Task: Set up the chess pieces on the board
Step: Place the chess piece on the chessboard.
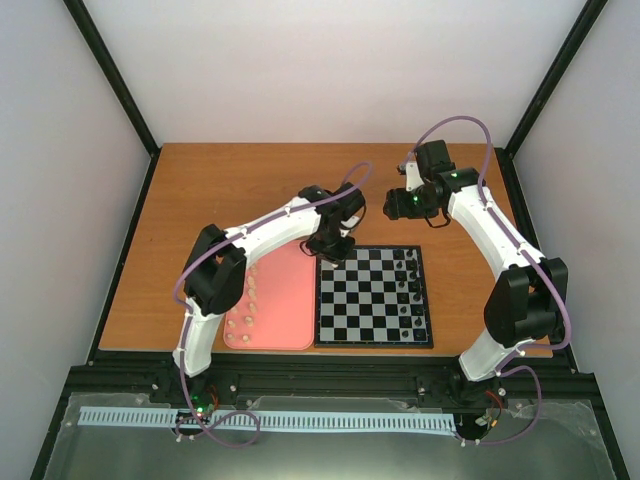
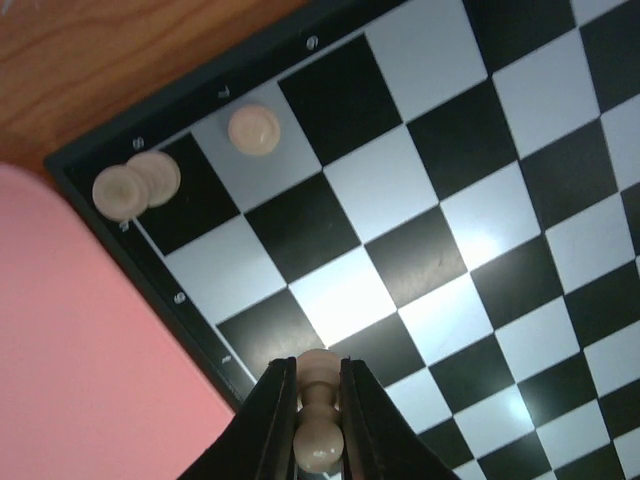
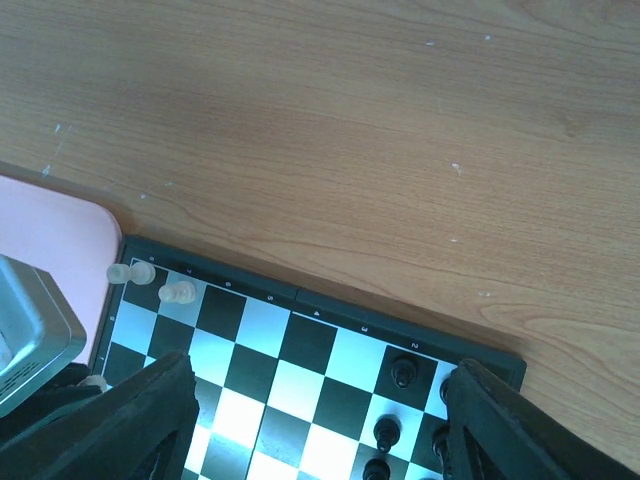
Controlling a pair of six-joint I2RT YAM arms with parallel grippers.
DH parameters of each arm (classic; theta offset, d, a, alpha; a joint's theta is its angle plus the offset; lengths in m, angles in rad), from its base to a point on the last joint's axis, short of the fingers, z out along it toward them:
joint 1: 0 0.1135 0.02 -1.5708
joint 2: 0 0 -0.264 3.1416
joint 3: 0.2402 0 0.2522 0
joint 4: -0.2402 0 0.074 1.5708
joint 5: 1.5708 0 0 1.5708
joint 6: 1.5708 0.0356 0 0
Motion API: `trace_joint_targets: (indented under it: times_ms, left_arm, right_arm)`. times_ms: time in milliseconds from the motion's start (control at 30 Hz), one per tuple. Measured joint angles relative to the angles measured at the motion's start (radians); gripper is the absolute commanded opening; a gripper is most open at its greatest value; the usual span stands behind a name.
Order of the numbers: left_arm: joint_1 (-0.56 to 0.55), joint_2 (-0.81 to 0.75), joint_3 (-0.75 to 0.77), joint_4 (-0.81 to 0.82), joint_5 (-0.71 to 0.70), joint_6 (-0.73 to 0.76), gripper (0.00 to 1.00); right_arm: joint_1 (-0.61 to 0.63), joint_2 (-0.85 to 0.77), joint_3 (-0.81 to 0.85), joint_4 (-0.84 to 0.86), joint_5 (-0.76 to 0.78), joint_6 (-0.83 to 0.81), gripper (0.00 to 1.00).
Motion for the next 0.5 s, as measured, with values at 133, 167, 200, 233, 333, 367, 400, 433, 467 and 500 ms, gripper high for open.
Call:
trace_joint_targets:
  times_ms: [133, 167, 200, 233, 333, 367, 400, 433, 467, 500]
  left_arm:
    - [0.0, 0.004, -0.006, 0.064, -0.012, 0.0, 0.04]
    - [0.0, 0.005, -0.006, 0.077, -0.014, 0.0, 0.04]
    - [0.0, 0.007, -0.006, 0.09, -0.016, 0.0, 0.04]
    - [0.0, 0.01, -0.006, 0.098, -0.018, 0.0, 0.04]
    - [0.0, 0.03, -0.006, 0.118, -0.017, 0.0, 0.04]
    - [0.0, 0.04, -0.006, 0.123, -0.017, 0.0, 0.04]
    - [0.0, 0.048, -0.006, 0.126, -0.017, 0.0, 0.04]
    - [0.0, 0.058, -0.006, 0.127, -0.017, 0.0, 0.04]
    - [0.0, 0.068, -0.005, 0.127, -0.018, 0.0, 0.04]
    - [0.0, 0.076, -0.003, 0.127, -0.018, 0.001, 0.04]
  right_arm:
    - [0.0, 0.0, 0.0, -0.001, 0.008, 0.0, 0.69]
    - [0.0, 0.0, 0.0, -0.001, 0.011, 0.0, 0.69]
    - [0.0, 0.0, 0.0, -0.002, 0.016, 0.0, 0.69]
    - [0.0, 0.0, 0.0, -0.002, 0.019, 0.0, 0.69]
    - [0.0, 0.0, 0.0, -0.004, 0.023, 0.0, 0.69]
    - [0.0, 0.0, 0.0, -0.004, 0.023, 0.0, 0.69]
    - [0.0, 0.0, 0.0, -0.004, 0.024, 0.0, 0.69]
    - [0.0, 0.0, 0.0, -0.004, 0.025, 0.0, 0.69]
    - [0.0, 0.0, 0.0, -0.004, 0.026, 0.0, 0.69]
    - [0.0, 0.0, 0.0, -0.004, 0.026, 0.0, 0.69]
